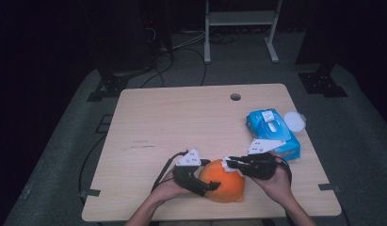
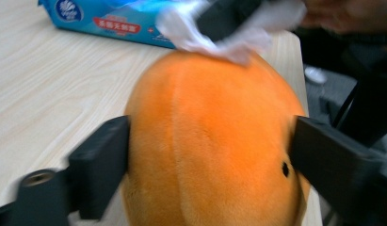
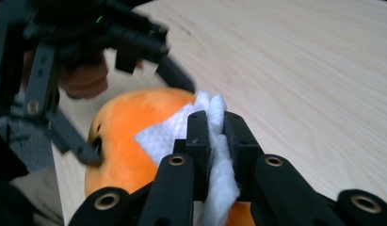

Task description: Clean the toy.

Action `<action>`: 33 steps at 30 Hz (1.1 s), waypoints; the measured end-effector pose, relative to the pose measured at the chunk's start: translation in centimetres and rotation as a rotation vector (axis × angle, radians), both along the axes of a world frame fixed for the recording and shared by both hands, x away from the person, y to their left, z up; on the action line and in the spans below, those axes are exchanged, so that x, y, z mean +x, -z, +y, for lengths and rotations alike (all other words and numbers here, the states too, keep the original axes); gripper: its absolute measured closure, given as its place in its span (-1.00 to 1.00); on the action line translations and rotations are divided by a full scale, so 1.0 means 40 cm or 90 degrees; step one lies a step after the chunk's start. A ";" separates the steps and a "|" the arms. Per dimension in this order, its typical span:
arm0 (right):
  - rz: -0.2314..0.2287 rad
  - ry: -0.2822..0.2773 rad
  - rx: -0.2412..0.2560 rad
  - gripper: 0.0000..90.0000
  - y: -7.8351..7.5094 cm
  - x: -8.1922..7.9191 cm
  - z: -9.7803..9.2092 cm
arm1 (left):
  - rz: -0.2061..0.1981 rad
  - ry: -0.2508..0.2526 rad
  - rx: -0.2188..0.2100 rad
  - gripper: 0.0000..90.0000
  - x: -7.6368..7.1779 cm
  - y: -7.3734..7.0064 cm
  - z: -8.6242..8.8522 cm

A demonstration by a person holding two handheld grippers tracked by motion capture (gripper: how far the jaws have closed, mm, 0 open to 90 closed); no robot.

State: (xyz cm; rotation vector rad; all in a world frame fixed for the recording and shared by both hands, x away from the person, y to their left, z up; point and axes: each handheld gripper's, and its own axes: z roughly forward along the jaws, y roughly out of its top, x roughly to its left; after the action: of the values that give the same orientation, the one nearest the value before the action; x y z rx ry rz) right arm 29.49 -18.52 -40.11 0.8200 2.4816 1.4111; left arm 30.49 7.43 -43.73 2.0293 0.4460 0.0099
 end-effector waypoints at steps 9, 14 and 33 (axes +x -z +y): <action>-0.013 -0.031 -0.003 0.80 -0.010 -0.026 0.022 | 0.045 0.020 0.012 -0.58 0.001 0.011 0.000; -0.047 -0.009 0.022 0.80 -0.045 -0.029 0.009 | -0.142 -0.010 0.011 -0.32 -0.022 -0.034 -0.017; -0.103 -0.031 -0.024 0.80 -0.069 -0.049 0.060 | -0.181 0.022 0.038 -0.42 -0.037 -0.024 -0.029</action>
State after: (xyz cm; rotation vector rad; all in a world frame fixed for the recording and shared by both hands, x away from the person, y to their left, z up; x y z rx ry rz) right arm 27.55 -16.10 -37.36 0.6167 2.4124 1.3821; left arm 29.01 6.26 -42.78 2.0533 0.2326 0.2901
